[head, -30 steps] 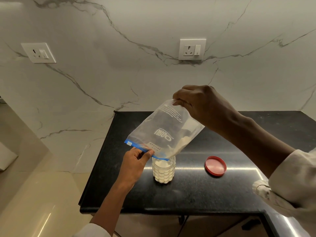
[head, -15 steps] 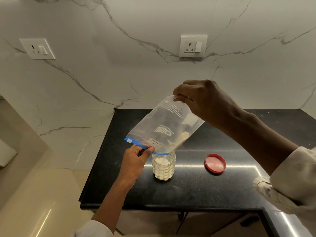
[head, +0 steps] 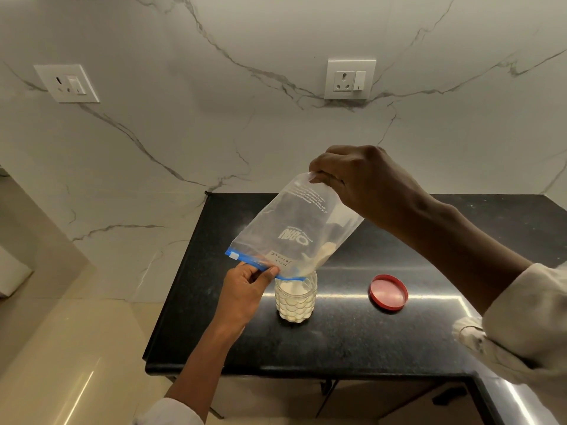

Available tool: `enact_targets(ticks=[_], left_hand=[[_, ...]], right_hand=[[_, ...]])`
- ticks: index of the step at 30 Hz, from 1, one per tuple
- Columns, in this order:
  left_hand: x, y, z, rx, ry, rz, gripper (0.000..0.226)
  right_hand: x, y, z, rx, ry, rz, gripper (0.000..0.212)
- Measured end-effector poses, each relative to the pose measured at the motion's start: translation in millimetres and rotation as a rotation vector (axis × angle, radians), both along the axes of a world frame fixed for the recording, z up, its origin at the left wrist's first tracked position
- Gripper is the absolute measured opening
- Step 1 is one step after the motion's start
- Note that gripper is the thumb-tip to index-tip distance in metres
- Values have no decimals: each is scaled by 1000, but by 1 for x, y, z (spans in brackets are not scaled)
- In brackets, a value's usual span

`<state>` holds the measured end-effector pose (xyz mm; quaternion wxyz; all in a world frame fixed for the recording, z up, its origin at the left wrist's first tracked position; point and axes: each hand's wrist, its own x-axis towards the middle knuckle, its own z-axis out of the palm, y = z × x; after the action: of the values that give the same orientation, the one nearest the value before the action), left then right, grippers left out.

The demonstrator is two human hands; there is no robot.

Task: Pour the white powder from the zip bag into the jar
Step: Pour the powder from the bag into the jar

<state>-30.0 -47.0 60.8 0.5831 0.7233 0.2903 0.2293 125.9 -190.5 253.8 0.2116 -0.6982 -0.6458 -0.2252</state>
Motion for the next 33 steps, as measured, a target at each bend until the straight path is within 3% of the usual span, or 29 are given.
enact_targets(ticks=[27,33], left_hand=[[-5,-1,5,2,-19,15,3],[-4,-2,4,17,7,20,12]], right_hand=[[-2,-1,5,38,27,32,16],[-2,-1,4,25,23,31,16]])
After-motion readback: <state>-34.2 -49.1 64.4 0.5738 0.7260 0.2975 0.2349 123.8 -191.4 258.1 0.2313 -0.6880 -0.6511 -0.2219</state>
